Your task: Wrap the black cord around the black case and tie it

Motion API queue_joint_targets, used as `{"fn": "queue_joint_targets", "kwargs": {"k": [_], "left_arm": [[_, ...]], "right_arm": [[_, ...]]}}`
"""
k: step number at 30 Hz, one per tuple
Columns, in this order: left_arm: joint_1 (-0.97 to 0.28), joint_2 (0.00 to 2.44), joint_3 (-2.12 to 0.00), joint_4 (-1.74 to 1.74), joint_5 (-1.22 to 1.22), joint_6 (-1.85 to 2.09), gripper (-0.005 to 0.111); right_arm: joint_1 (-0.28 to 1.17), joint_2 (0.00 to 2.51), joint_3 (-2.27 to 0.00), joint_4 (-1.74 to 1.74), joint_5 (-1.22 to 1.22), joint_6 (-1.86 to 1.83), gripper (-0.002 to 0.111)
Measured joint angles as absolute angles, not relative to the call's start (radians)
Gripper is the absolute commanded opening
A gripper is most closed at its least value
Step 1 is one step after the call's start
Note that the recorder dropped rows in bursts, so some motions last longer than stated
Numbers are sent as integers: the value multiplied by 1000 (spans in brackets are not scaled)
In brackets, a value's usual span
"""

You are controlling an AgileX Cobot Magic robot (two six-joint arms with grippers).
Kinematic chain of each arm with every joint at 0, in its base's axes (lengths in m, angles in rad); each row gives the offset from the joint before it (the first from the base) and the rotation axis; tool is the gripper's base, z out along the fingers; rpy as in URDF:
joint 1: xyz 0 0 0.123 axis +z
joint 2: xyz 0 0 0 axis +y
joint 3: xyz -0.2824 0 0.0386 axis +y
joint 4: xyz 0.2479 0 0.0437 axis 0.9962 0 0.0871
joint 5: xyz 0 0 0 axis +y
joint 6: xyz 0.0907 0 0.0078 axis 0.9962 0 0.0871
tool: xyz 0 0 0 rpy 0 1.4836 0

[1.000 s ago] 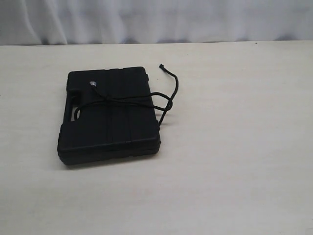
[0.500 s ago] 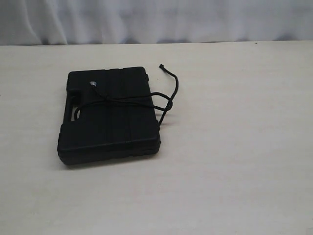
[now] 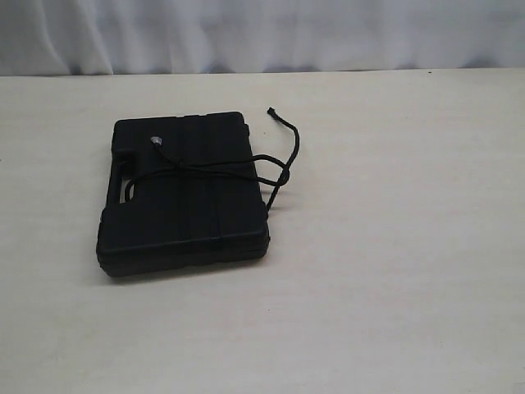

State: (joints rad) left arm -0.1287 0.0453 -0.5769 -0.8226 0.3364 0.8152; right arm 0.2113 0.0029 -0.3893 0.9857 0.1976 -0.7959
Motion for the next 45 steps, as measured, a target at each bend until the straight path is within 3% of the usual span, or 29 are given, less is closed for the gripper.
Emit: {"fn": "queue_joint_targets", "kwargs": {"k": [20, 30, 45], "left_arm": [[-129, 45, -570, -797, 334, 815, 0], [-51, 43, -549, -101, 326, 196, 0], [-10, 2, -197, 112, 141, 83, 0]], "right_arm": [[211, 3, -387, 989, 198, -796, 4], [211, 3, -387, 989, 198, -796, 4], [211, 3, -387, 992, 193, -796, 4]]}}
